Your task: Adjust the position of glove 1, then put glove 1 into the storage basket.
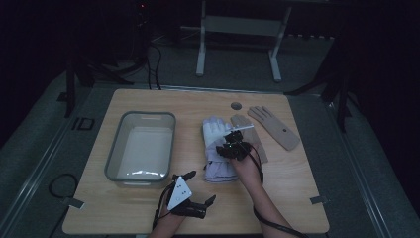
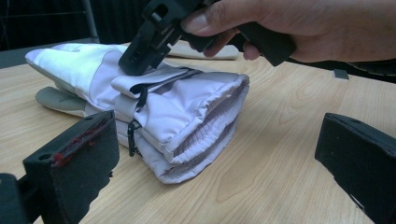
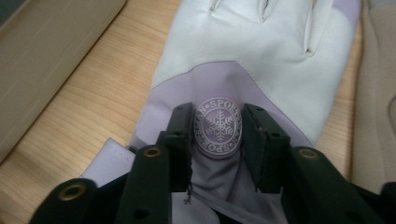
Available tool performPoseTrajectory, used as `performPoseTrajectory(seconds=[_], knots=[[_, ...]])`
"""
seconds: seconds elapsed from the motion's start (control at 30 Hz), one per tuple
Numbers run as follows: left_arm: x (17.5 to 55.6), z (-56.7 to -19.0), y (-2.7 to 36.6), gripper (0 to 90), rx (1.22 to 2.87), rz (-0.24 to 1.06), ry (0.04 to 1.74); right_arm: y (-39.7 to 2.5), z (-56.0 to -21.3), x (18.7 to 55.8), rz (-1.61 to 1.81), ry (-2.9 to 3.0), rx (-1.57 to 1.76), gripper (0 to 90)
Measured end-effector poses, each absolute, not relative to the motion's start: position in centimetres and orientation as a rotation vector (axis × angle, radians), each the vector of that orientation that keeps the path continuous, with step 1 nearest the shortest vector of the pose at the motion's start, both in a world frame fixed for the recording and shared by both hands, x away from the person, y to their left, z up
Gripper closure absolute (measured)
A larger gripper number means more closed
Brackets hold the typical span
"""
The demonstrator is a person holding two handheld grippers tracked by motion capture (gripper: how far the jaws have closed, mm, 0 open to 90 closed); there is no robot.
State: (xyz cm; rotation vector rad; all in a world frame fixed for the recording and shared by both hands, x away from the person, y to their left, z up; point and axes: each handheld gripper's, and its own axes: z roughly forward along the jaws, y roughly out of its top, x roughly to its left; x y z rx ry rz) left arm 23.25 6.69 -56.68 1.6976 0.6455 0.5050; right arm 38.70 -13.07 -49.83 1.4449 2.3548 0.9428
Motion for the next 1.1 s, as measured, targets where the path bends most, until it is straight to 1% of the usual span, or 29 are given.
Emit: performPoseTrajectory(seconds=[0.03, 0.1, 0.13, 0.17, 0.2, 0.27, 0.33, 0.37, 0.4, 0.5, 0.57, 0.63, 0.77, 0.83, 0.9, 0.97, 1.03, 1.1], knots=[[23.2, -56.7, 6.7, 0.0, 1.695, 0.506, 0.646, -13.1, -49.7, 38.7, 0.950, 2.354, 1.441, 60.4], [23.2, -56.7, 6.7, 0.0, 1.692, 0.508, 0.647, -13.2, -49.4, 38.6, 0.960, 2.358, 1.435, 54.5], [23.2, -56.7, 6.7, 0.0, 1.692, 0.508, 0.647, -13.2, -49.4, 38.6, 0.960, 2.358, 1.435, 54.5], [23.2, -56.7, 6.6, 0.0, 1.688, 0.508, 0.651, -13.5, -49.0, 38.4, 0.996, 2.353, 1.401, 43.8], [23.2, -56.7, 6.6, 0.0, 1.685, 0.506, 0.653, -13.7, -48.8, 38.4, 1.005, 2.349, 1.387, 39.5], [23.3, -56.7, 6.7, 0.0, 1.685, 0.507, 0.661, -14.3, -48.3, 38.2, 1.064, 2.354, 1.346, 27.2], [23.3, -56.7, 6.7, 0.0, 1.688, 0.507, 0.668, -15.3, -47.8, 38.1, 1.130, 2.363, 1.331, 20.4], [23.3, -56.7, 6.7, 0.0, 1.688, 0.507, 0.668, -15.3, -47.8, 38.1, 1.130, 2.363, 1.331, 20.4], [23.4, -56.7, 6.6, 0.0, 1.687, 0.505, 0.687, -16.4, -47.3, 37.9, 1.242, 2.374, 1.317, 16.8], [23.6, -56.7, 6.8, 0.0, 1.684, 0.484, 0.709, -17.5, -46.9, 37.5, 1.329, 2.410, 1.214, 14.7], [23.7, -56.7, 6.9, 0.0, 1.678, 0.471, 0.716, -17.8, -46.9, 37.4, 1.351, 2.420, 1.182, 14.9], [23.8, -56.7, 6.9, 0.0, 1.680, 0.472, 0.728, -18.8, -47.0, 36.7, 1.366, 2.439, 1.048, 14.5], [23.9, -56.5, 6.4, 0.0, 1.726, 0.549, 0.757, -20.0, -47.2, 35.9, 1.336, 2.442, 0.943, 14.3], [24.0, -56.4, 6.3, 3.3, 1.736, 0.505, 0.763, -20.7, -47.1, 35.7, 1.308, 2.442, 0.933, 13.6], [24.0, -56.0, 6.1, 3.4, 1.753, 0.468, 0.773, -21.5, -47.1, 35.6, 1.280, 2.461, 0.956, 12.8], [24.2, -55.2, 6.1, 3.4, 1.759, 0.424, 0.801, -22.0, -47.1, 35.6, 1.267, 2.479, 0.963, 10.2], [24.5, -54.2, 6.0, 3.0, 1.758, 0.412, 0.829, -22.3, -47.2, 35.5, 1.257, 2.468, 0.950, 10.2], [25.0, -53.2, 6.0, 2.9, 1.743, 0.371, 0.847, -22.4, -47.4, 35.5, 1.250, 2.491, 0.943, 10.2]])
